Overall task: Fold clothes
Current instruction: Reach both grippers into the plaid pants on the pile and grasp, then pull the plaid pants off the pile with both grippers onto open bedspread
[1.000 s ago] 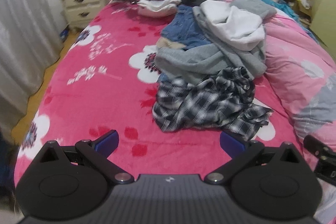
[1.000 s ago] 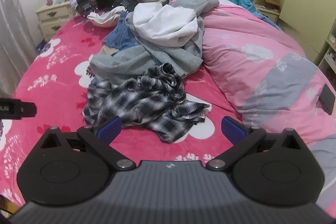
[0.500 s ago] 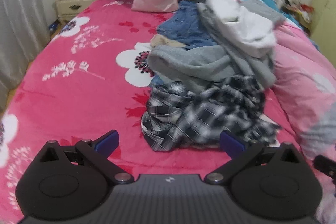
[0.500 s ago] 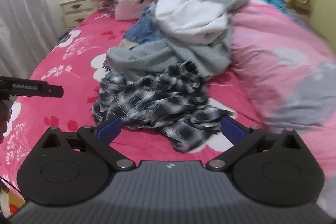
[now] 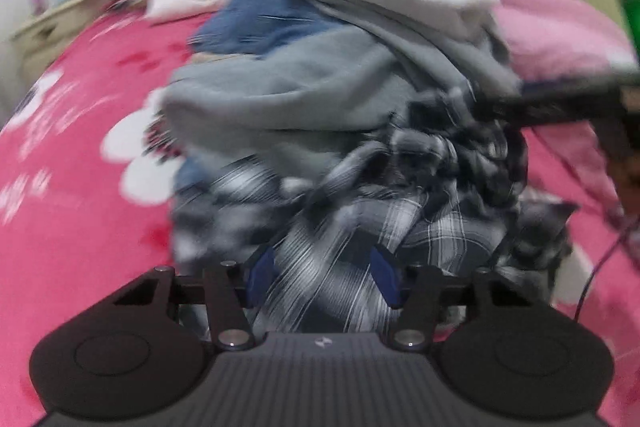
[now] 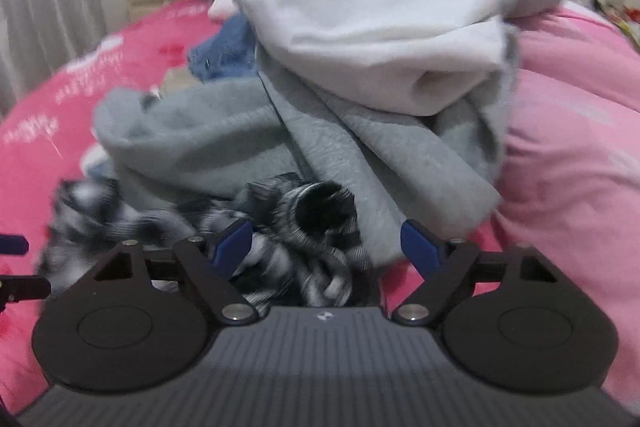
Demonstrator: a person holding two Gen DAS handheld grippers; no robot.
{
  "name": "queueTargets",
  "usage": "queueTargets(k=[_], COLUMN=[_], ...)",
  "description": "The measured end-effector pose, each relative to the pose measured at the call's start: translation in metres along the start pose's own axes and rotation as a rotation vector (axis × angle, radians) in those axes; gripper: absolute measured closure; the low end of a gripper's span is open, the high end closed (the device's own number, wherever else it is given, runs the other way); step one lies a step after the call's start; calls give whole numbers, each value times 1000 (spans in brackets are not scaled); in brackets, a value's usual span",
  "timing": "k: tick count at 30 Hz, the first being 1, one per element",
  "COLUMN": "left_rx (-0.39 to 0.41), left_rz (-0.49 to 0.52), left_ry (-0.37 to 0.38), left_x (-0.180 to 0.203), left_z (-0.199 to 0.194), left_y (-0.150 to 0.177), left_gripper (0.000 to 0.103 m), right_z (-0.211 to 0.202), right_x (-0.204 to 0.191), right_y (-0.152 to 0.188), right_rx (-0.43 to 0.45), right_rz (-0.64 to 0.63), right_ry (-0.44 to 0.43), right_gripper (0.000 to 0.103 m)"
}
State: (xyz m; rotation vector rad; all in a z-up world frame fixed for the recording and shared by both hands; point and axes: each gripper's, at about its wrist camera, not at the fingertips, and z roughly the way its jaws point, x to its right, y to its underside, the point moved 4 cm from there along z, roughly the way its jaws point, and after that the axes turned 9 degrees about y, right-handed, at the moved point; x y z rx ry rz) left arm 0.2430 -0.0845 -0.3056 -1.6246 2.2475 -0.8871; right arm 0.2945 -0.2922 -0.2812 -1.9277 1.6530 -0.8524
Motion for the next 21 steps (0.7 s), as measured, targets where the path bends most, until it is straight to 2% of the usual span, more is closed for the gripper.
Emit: queueTargets(k=[1, 2, 3, 4, 5, 6, 7, 10, 13, 17, 21], left_rx=[-10, -22, -36, -50, -60, -64, -60, -51, -38, -6, -17], left_rz=[24, 43, 49, 52, 49, 38, 32, 25, 9, -23, -38], left_ry=[0, -1, -9, -17, -26, -32, -25, -4, 40, 97, 155], left_x=[2, 3, 3, 3, 3, 3, 2, 2, 4, 11, 15], left_z=[12, 23, 34, 43, 49, 52, 51, 46, 30, -4, -47], left_y=[-2, -3, -3, -3, -3, -1, 0, 5, 11, 26, 56], left_gripper=[51, 55, 68, 79, 84, 93, 94, 98, 99, 99, 99], right_z=[11, 23, 34, 37, 39, 33, 28, 4, -28, -84, -141], right_x=[-2, -4, -6, -6, -5, -4, -2, 4, 12, 3, -6], right_y=[1, 1, 2, 3, 4, 4, 4, 12, 22, 39, 57], right_rx=[-22, -44, -65, -75, -84, -76, -67, -52, -34, -13, 8], right_rz=[-21, -42, -62, -50, -37, -14, 8, 57, 142, 203, 264], right_ry=[-3, -6, -9, -20, -30, -36, -41, -44, -88, -225, -363], right_gripper=[26, 36, 46, 62, 76, 84, 90, 92, 92, 92, 92])
